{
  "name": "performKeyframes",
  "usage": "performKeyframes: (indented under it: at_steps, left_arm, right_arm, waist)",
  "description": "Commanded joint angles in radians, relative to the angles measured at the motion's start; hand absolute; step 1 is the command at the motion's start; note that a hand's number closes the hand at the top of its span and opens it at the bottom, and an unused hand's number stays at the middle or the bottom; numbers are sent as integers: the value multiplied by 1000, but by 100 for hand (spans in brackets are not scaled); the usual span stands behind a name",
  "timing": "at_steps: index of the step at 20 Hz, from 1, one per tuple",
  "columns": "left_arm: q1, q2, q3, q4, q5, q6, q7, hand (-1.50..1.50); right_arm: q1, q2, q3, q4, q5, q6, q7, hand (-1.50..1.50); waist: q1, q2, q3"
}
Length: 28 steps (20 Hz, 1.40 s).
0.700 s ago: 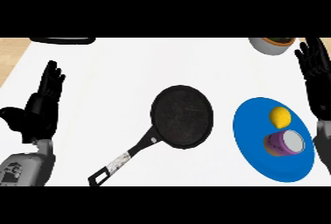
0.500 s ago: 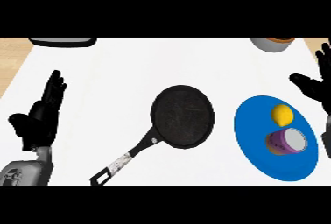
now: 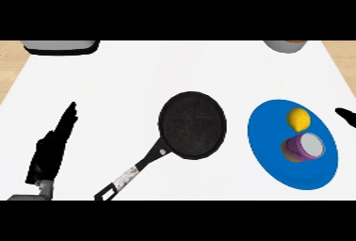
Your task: Pick the lemon from the plate and place it in the pan
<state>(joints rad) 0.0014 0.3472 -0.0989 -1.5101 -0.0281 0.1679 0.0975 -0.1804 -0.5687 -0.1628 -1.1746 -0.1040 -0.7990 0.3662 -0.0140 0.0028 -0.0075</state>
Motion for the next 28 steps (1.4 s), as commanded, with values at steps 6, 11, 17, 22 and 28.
performKeyframes:
  at_steps: [6, 11, 17, 22, 28]
  left_arm:
    - [70, -5, -48, -70, -26, -12, 21, 0]
    - [50, -15, -40, -49, -26, -16, 26, 0]
    - [83, -9, -41, -104, -45, -23, 22, 0]
    - [35, -44, -50, -59, -42, -32, 35, 0]
    - [6, 0, 12, 1, -19, -80, 0, 0]
  right_arm:
    - [88, -251, 255, -125, 198, 166, 538, -150]
    - [-25, -356, 261, -267, 88, 431, 739, -150]
    - [-195, -332, 275, -188, 5, 588, 805, -150]
    - [-351, -274, 325, 5, 15, 646, 841, -150]
    - [-439, -218, 362, 135, -15, 739, 844, -150]
  waist:
    - [17, -11, 0]
    - [20, -5, 4]
    - [39, -1, 7]
    - [49, 5, 7]
    - [40, 4, 7]
